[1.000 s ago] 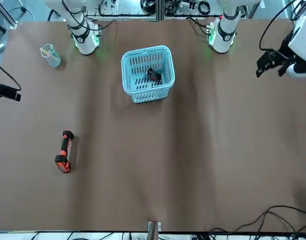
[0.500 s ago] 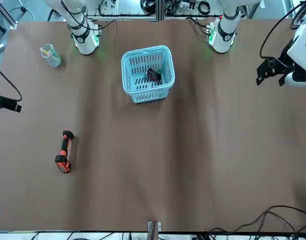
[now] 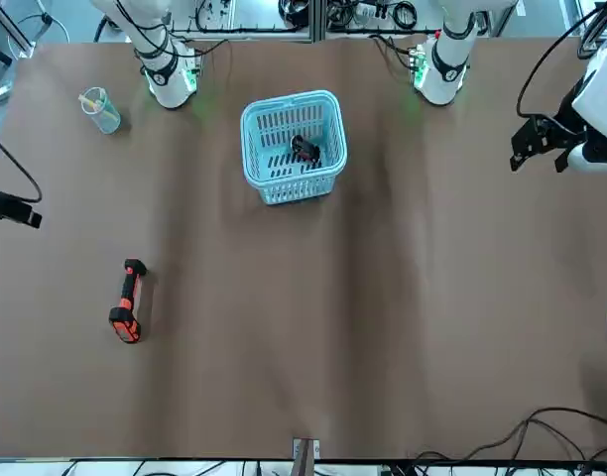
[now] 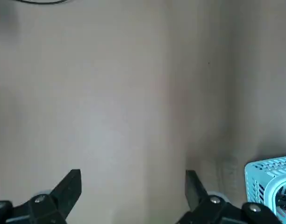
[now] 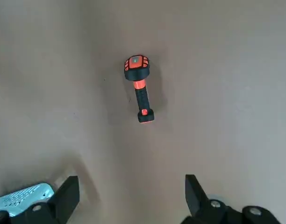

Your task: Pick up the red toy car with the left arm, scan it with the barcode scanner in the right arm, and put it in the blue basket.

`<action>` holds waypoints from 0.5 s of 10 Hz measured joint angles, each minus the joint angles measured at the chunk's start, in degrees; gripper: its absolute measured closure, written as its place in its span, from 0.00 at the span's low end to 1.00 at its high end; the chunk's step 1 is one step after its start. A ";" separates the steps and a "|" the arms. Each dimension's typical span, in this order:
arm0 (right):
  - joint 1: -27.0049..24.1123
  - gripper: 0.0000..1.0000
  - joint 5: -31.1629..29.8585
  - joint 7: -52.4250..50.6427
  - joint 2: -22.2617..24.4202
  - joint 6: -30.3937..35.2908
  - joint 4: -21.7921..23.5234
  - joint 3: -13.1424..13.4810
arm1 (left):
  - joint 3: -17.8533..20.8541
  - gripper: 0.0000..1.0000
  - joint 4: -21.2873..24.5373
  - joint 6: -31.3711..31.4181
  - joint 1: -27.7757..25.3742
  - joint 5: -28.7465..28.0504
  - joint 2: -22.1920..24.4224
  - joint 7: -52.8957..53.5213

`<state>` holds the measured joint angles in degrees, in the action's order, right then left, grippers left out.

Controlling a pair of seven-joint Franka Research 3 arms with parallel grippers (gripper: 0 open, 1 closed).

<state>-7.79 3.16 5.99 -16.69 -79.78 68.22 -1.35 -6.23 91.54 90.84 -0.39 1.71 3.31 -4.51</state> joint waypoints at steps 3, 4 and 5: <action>0.19 0.00 0.00 0.04 3.75 -7.37 6.94 -0.33 | 0.00 0.02 0.00 0.00 -0.03 0.00 -0.02 0.00; 0.80 0.00 0.00 0.10 6.30 -9.32 11.07 -0.44 | 0.00 0.02 0.00 0.00 -0.04 0.00 -0.04 0.00; 1.79 0.00 0.00 0.15 7.98 -9.82 13.39 0.31 | 0.00 0.02 0.00 0.00 -0.05 0.00 -0.06 0.00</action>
<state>-5.99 3.16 6.14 -8.71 -89.60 81.61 -1.03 -6.23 91.54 90.84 -0.44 1.71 3.25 -4.51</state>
